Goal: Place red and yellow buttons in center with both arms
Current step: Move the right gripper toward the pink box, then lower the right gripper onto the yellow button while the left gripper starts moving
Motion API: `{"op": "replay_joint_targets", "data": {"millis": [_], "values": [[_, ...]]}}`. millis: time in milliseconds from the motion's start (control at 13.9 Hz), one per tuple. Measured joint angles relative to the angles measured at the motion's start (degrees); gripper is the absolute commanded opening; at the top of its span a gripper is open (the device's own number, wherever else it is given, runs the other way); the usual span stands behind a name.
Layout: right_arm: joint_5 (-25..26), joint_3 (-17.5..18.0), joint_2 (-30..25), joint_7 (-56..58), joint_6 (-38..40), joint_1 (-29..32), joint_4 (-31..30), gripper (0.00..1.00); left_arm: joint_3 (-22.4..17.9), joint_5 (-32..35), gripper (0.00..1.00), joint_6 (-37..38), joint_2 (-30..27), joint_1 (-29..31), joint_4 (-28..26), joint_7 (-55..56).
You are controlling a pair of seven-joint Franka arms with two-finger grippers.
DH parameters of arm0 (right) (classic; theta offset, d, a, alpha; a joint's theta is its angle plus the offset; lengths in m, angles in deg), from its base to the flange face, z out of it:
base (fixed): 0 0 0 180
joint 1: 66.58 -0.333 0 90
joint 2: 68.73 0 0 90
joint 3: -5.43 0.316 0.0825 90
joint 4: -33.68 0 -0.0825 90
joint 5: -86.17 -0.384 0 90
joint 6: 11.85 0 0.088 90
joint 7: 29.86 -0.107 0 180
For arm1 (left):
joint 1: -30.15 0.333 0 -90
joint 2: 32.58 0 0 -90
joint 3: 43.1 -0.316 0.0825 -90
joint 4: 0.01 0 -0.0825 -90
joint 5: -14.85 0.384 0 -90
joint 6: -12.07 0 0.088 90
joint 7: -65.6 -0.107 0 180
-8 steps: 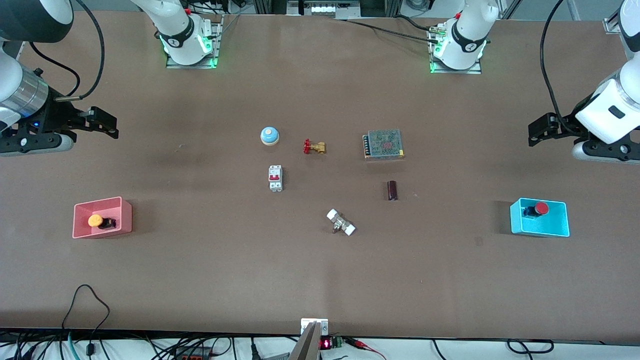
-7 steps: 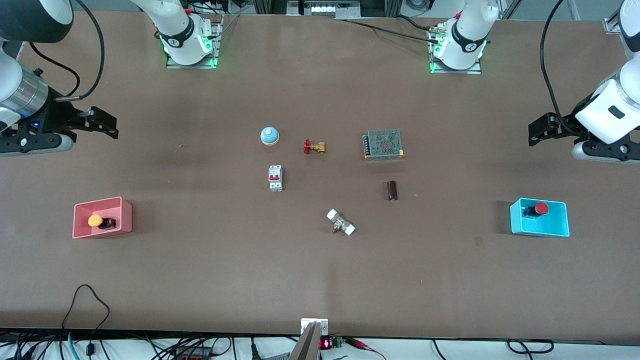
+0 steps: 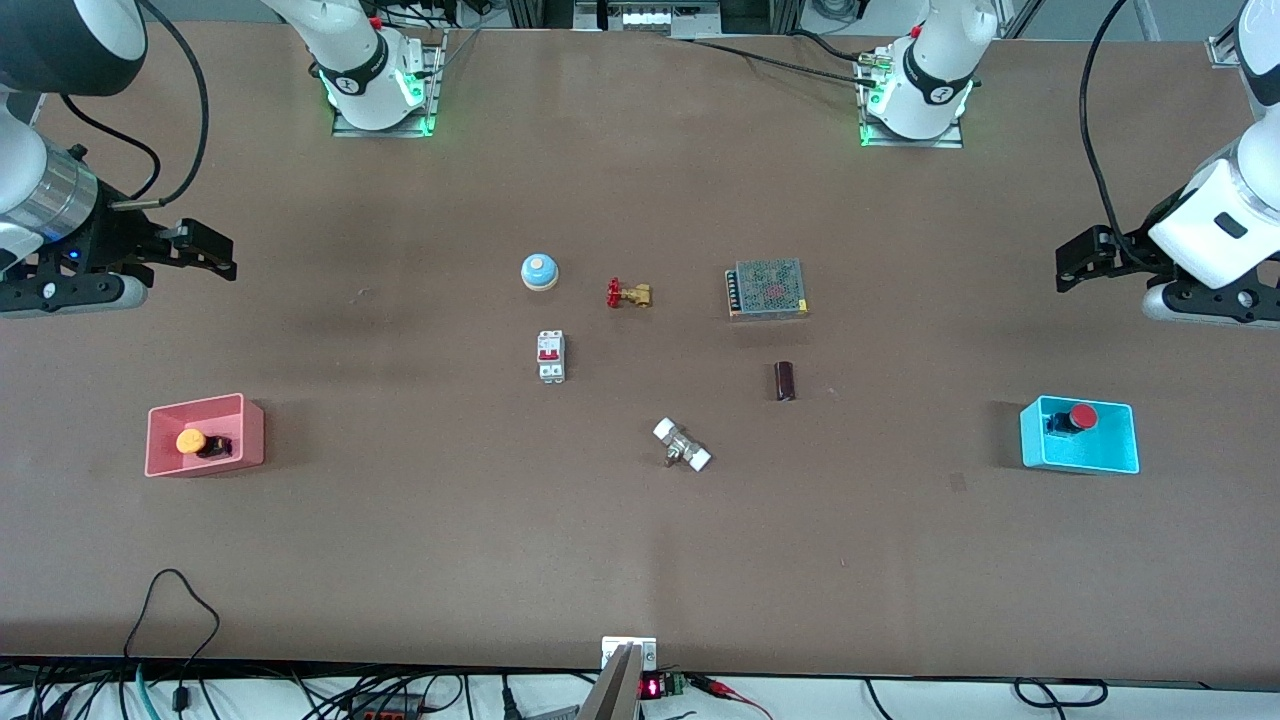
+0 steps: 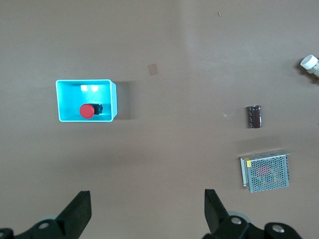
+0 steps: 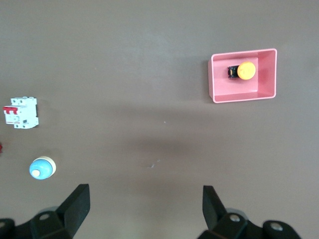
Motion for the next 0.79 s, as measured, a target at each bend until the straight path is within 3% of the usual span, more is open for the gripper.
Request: {"op": "replay_joint_targets", "data": {"millis": [216,791], "values": [[0.17,0.09,3.65,1.83,-1.71,4.39,-0.40,1.00,0.33,0.00,1.00,0.15,0.00,-0.01,0.00,0.00],[3.72,0.17,17.10,9.01,-22.29,12.25,-0.75,1.00,0.37,0.52,1.00,2.06,0.00,0.07,0.71,0.00]]}}
